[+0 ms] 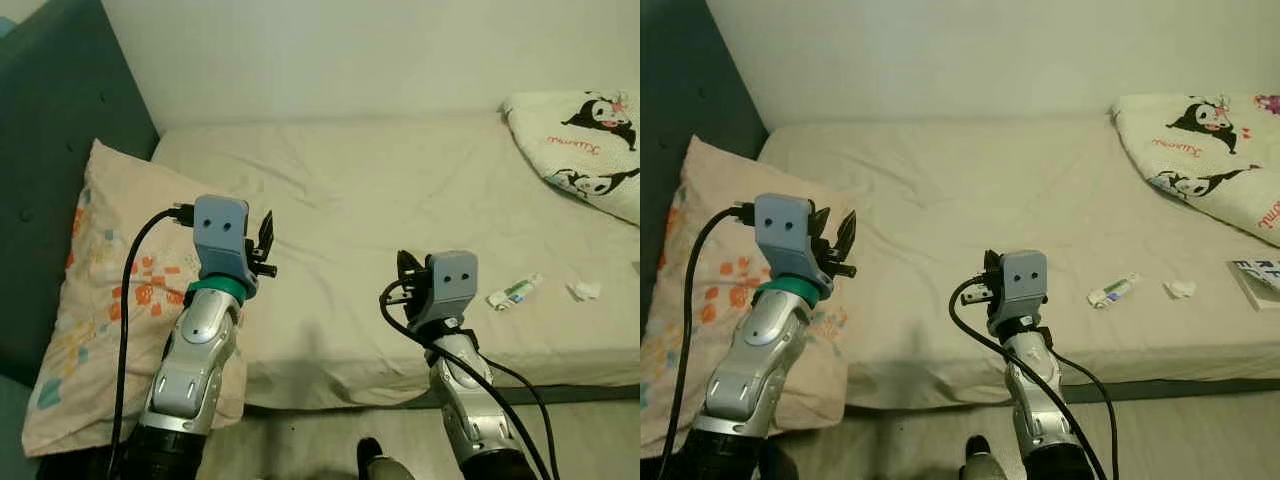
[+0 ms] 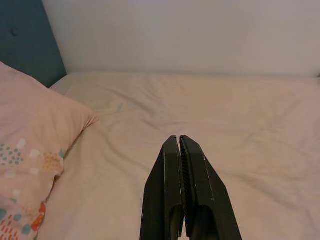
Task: Clean up the room
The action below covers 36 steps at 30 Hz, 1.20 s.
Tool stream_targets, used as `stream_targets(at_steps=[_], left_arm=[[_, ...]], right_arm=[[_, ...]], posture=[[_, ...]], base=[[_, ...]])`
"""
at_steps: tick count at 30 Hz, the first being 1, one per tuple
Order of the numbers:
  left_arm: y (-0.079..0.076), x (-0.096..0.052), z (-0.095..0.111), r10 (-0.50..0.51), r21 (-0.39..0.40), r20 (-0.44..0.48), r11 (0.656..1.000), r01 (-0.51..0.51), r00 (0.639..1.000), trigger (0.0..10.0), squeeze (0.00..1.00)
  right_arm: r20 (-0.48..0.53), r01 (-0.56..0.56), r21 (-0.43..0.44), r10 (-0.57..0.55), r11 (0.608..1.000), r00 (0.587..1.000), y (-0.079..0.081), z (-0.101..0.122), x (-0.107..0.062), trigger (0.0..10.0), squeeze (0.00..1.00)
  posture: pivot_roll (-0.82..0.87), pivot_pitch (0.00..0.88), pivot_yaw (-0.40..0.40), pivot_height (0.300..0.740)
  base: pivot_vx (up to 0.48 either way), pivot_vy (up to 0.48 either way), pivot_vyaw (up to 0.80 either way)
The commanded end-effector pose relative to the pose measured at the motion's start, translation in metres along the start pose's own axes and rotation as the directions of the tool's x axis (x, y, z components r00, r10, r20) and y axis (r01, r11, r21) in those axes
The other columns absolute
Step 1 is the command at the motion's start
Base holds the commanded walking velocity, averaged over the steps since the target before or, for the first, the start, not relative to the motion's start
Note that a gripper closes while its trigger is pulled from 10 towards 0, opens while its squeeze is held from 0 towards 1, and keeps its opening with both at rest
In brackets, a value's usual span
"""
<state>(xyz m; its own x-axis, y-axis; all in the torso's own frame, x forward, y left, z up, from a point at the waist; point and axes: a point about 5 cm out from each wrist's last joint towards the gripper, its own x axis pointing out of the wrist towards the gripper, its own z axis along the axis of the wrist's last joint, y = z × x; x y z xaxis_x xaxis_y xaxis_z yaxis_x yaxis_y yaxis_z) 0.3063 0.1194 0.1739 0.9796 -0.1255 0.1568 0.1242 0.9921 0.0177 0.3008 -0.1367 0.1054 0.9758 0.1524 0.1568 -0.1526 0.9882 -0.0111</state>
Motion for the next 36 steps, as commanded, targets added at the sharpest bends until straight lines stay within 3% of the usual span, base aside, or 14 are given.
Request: stream_targets(at_steps=[1,32,36], left_arm=[[0.0012,-0.0023,-0.0057,0.001,0.012,-0.023,1.0,-0.001,1.0,10.0,0.0],[0.0009,-0.0026,-0.0049,0.0,0.015,-0.019,1.0,0.0,1.0,10.0,0.0],[0.0004,-0.0024,-0.005,-0.011,0.017,-0.02,1.0,0.011,1.0,10.0,0.0]], right_arm=[[-0.005,0.0,0.014,0.0,1.0,1.0,0.002,-0.0031,-0.0013,10.0,0.0],[-0.01,0.012,0.019,-0.012,1.0,1.0,0.0014,-0.0058,-0.0033,10.0,0.0],[-0.014,0.018,0.026,-0.017,1.0,1.0,0.001,-0.0062,-0.0031,10.0,0.0]], posture=[[-0.07,0.065,0.049,0.724],[-0.07,0.07,0.055,0.724],[-0.07,0.072,0.056,0.724]], base=[[-0.33,0.0,0.0],[-0.368,0.0,0.0],[0.0,0.0,0.0]])
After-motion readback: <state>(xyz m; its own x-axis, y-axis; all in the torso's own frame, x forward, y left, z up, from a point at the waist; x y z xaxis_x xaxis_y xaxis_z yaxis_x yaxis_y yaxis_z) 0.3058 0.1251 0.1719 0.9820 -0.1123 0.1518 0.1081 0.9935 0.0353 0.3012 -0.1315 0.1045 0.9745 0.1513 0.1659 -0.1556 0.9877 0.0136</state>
